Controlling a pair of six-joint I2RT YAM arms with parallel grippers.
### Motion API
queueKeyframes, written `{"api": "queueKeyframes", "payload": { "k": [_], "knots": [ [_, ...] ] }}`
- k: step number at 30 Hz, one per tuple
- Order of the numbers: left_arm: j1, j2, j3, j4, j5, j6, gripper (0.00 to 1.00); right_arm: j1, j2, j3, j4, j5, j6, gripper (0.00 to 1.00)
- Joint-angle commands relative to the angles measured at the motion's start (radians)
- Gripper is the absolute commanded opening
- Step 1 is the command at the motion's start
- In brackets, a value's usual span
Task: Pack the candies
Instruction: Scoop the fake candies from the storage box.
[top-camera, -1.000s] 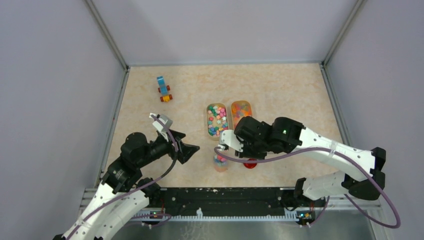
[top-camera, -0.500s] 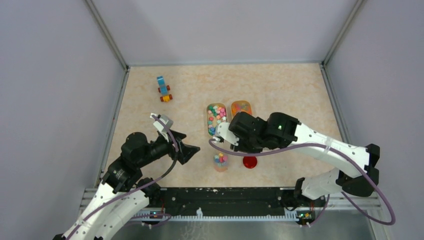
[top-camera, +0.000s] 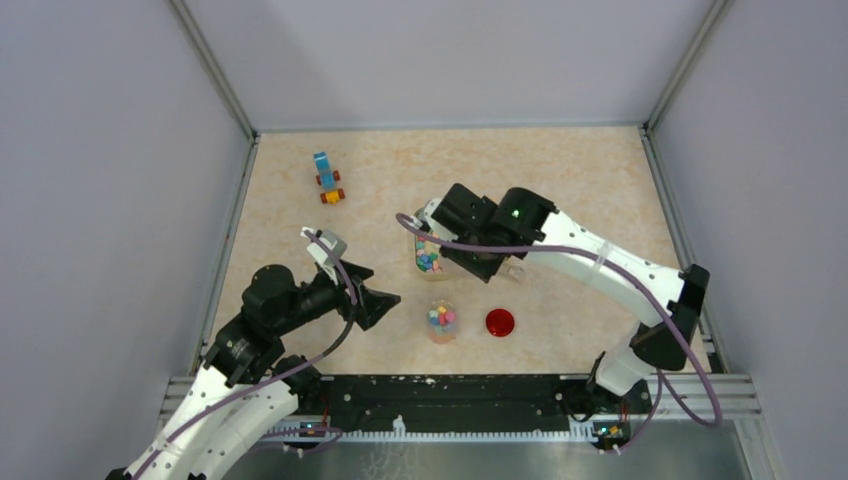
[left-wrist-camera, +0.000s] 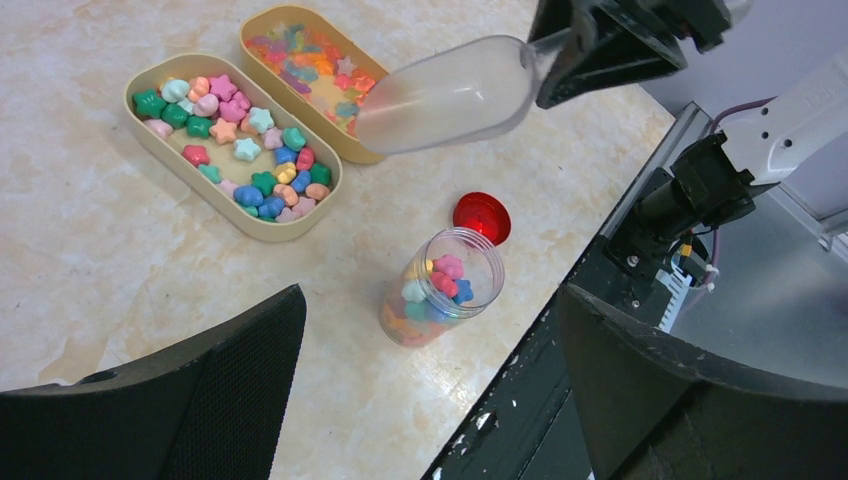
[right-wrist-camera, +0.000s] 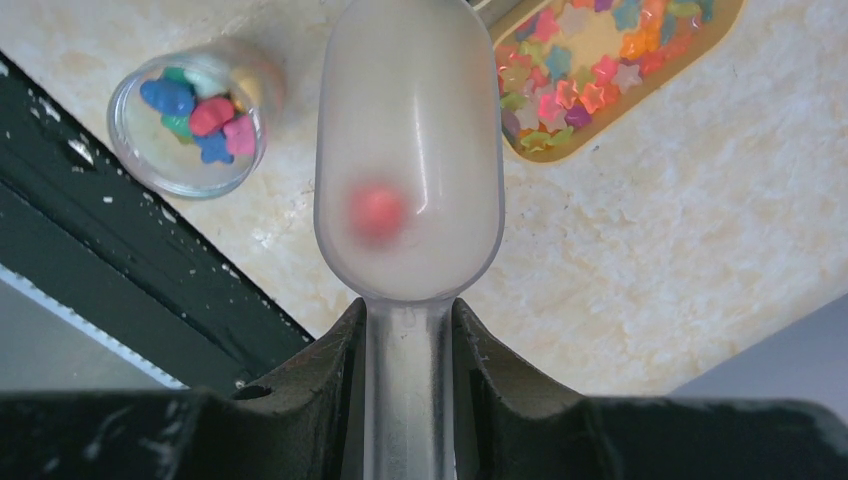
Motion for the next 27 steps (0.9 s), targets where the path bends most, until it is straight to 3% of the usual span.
{"api": "queueKeyframes", "payload": {
  "k": [1,10,27],
  "knots": [
    [-0.001,-0.011,-0.005,0.033,0.024,0.006,0.99,-0.064,0.071,0.106,-0.029,-0.01,0.137,0.0],
    [-0.002,-0.027,-0.006,0.036,0.031,0.009,0.99,-0.17,0.215,0.189,-0.05,-0.105,0.273,0.0],
    [-0.003,-0.055,-0.005,0.035,0.037,0.006,0.99,-0.208,0.423,0.282,-0.03,-0.136,0.372,0.0]
  ]
}}
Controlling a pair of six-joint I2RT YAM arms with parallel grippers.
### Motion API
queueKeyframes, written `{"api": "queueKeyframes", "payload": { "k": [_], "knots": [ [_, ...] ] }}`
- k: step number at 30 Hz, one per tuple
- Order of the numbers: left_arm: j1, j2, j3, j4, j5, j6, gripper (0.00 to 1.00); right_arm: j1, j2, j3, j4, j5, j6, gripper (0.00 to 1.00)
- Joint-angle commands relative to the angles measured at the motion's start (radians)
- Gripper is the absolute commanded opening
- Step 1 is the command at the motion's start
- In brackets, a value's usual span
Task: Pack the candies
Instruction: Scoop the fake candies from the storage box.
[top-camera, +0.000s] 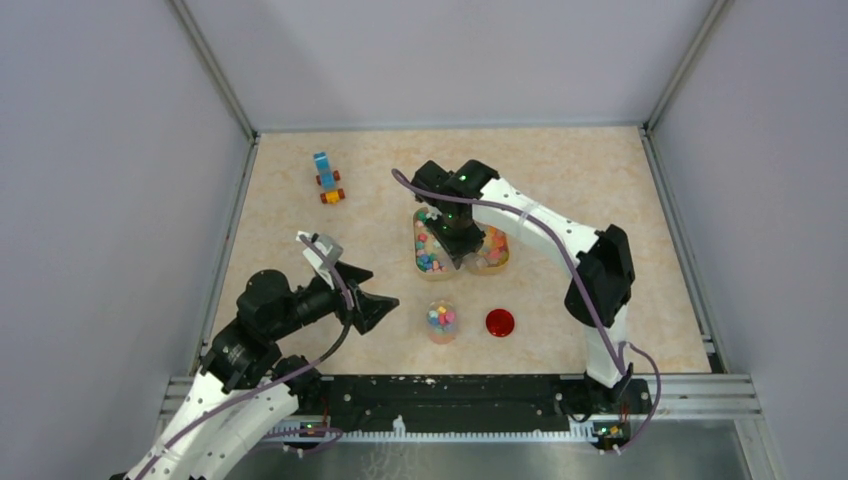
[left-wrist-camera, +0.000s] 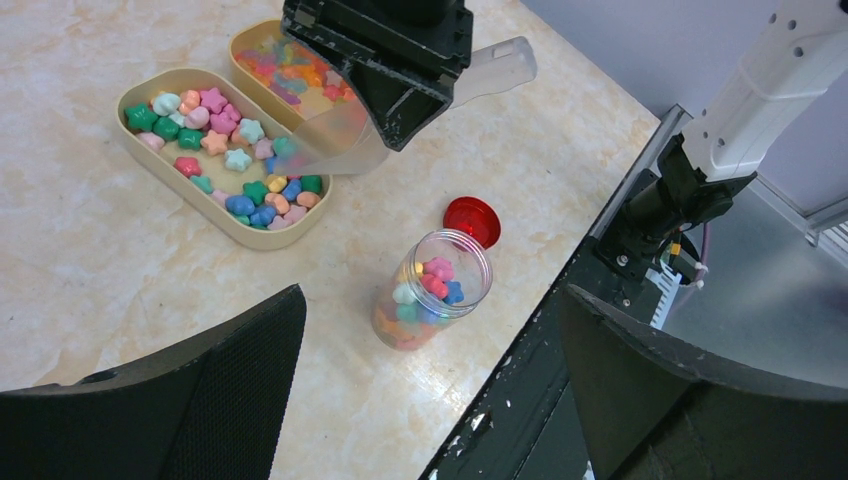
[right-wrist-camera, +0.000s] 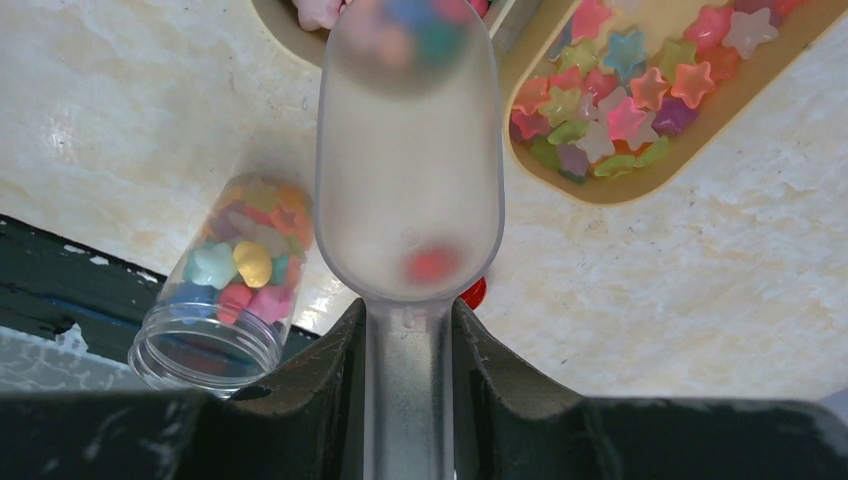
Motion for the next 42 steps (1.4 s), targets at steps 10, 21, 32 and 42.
{"api": "queueKeyframes", "payload": {
  "k": [10,21,32,42],
  "knots": [
    [-0.002,-0.047,-0.003,0.035,0.016,0.003,0.99,-0.039,0.129,0.132,-0.017,-0.045,0.053,0.0],
    [-0.014,-0.068,-0.006,0.034,0.013,0.0,0.99,-0.055,0.253,0.229,-0.05,-0.027,0.086,0.0],
    [-0.045,-0.099,-0.007,0.026,-0.018,-0.006,0.99,-0.072,0.317,0.26,-0.022,0.029,0.161,0.0],
    [-0.068,-0.111,-0.007,0.022,-0.034,-0.009,0.99,-0.078,0.352,0.238,0.056,0.077,0.216,0.0]
  ]
}}
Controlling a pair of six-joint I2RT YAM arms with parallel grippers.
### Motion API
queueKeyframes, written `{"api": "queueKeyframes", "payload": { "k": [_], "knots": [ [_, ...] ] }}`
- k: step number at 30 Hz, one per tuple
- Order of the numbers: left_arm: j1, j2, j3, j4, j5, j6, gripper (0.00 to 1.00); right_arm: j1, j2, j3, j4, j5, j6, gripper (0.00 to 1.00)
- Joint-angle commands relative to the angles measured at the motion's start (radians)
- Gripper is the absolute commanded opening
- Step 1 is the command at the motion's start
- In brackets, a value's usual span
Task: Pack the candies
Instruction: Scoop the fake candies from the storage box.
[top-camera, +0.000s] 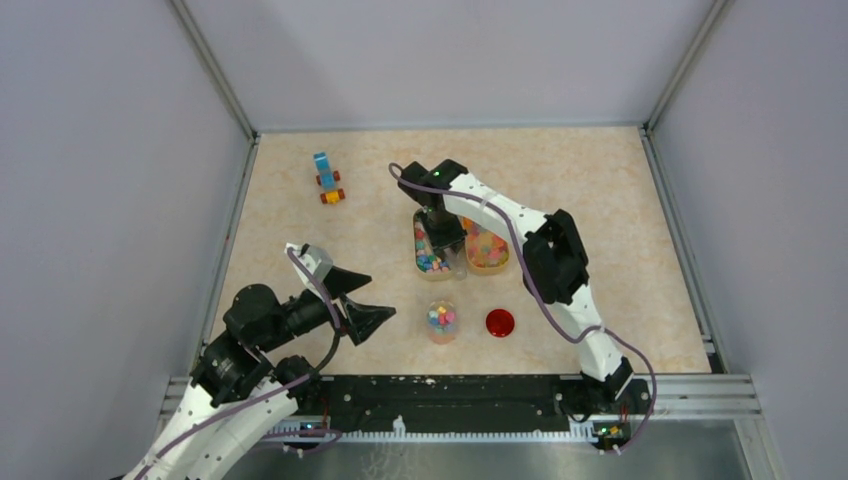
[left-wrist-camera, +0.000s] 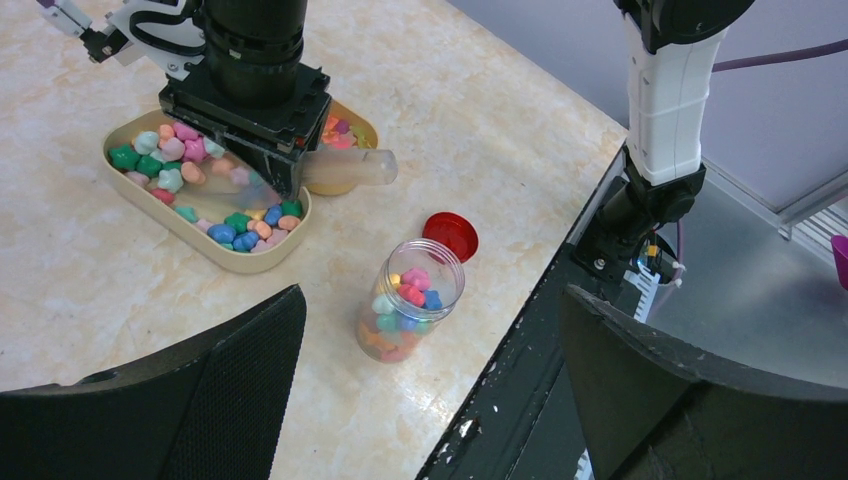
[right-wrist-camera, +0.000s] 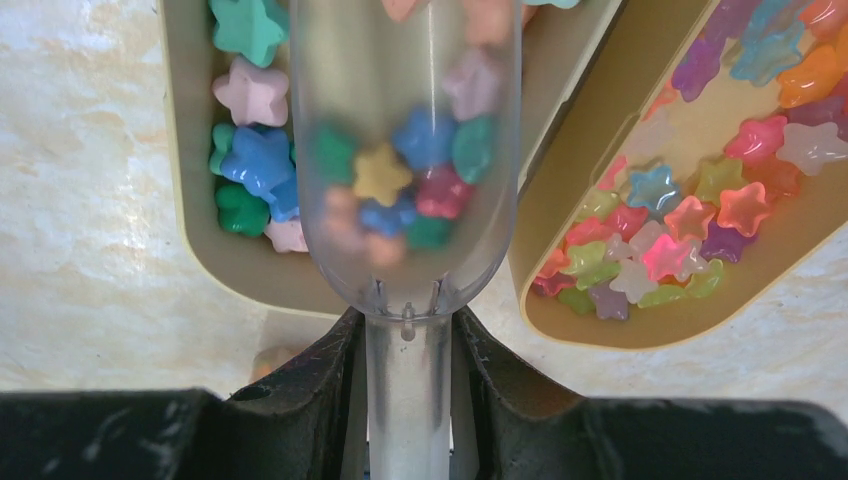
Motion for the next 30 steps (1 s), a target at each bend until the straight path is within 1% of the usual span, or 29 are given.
{"api": "queueKeyframes", "payload": {
  "k": [1,7,13,19,30],
  "knots": [
    [-0.011,-0.01,-0.001,0.022,-0.016,-0.009,0.99,-0.019,0.02,0.016,0.042,0.063,0.045,0.0],
    [-0.018,-0.01,-0.001,0.021,-0.022,-0.01,0.99,-0.02,0.036,0.009,0.068,0.067,0.053,0.0],
    [-0.02,-0.008,-0.001,0.02,-0.026,-0.011,0.99,-0.02,0.019,-0.034,0.104,0.063,0.046,0.0],
    [-0.021,-0.007,-0.001,0.019,-0.03,-0.012,0.99,-0.019,-0.05,-0.114,0.179,0.044,0.031,0.0],
    [-0.021,0.005,0.001,0.015,-0.046,-0.013,0.99,-0.009,-0.163,-0.233,0.279,0.068,-0.008,0.0]
  ]
}}
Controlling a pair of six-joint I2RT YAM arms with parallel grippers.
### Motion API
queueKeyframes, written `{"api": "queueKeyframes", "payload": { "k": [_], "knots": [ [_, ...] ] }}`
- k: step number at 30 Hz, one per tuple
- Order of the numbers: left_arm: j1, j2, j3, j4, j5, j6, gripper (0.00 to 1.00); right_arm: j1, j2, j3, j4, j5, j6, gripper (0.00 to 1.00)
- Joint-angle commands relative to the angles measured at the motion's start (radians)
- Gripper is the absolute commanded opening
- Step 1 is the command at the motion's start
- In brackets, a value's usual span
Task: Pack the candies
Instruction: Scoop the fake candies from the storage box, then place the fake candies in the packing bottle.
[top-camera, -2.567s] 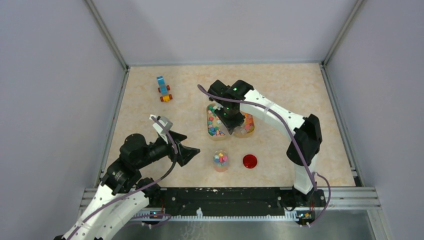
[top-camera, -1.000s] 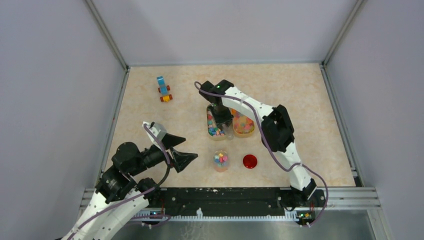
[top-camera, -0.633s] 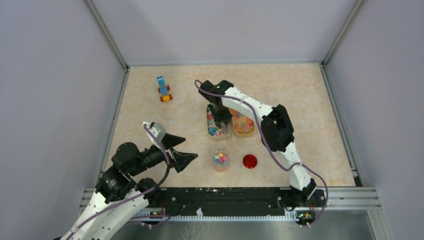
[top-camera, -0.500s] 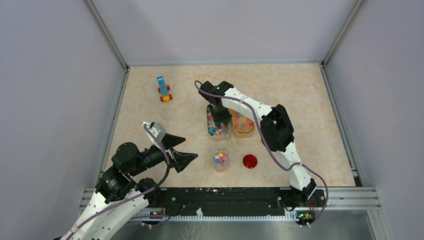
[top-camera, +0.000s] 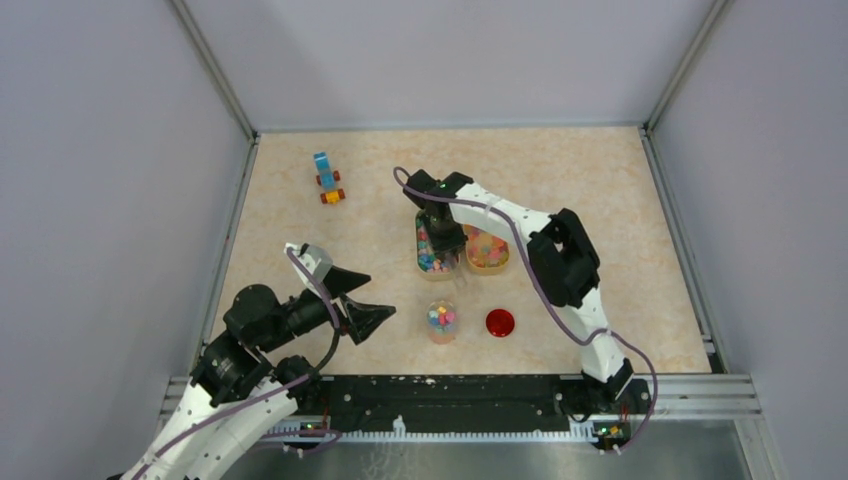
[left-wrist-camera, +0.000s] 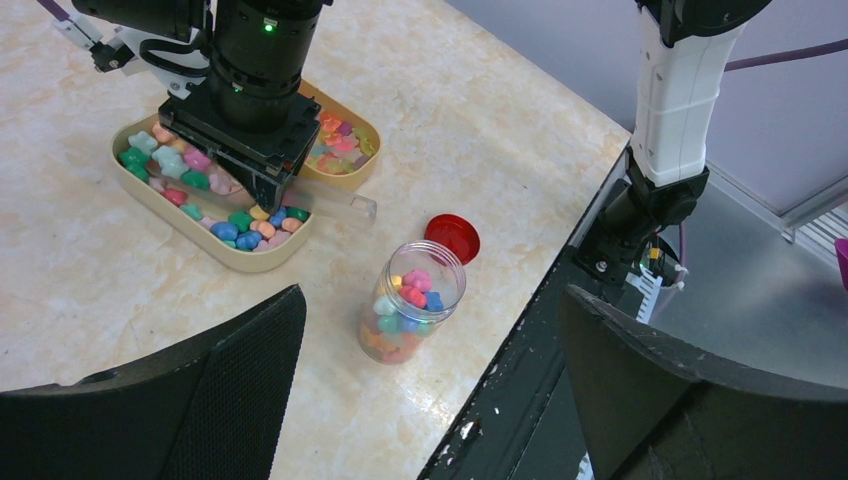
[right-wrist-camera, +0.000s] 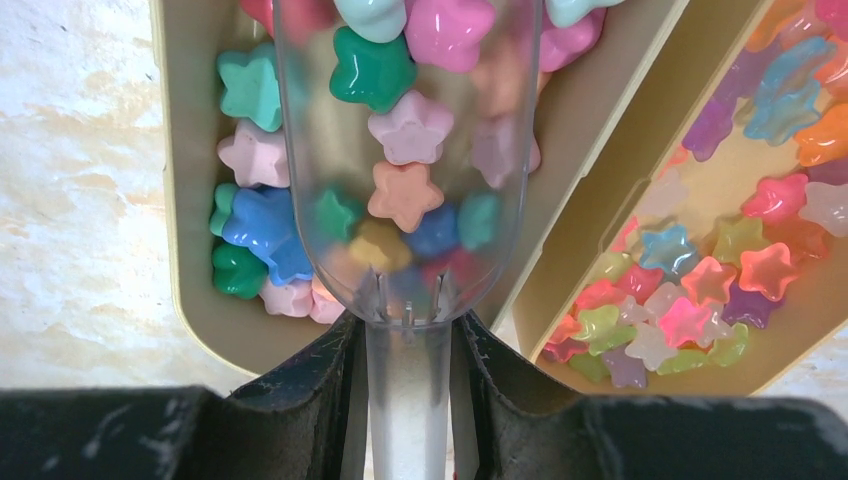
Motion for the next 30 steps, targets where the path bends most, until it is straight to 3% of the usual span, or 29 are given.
{"api": "queueKeyframes", "payload": {
  "k": [1,18,30],
  "knots": [
    [-0.006,0.01,0.001,0.014,-0.024,-0.009,0.99,-0.004,-0.106,-0.039,0.043,0.042,-0.023,0.0],
    [-0.005,0.045,0.005,0.001,-0.069,-0.016,0.99,0.027,-0.336,-0.267,0.211,0.062,-0.104,0.0],
    [-0.004,0.123,0.012,-0.001,-0.067,-0.016,0.99,0.054,-0.627,-0.484,0.285,0.061,-0.222,0.0]
  ]
}}
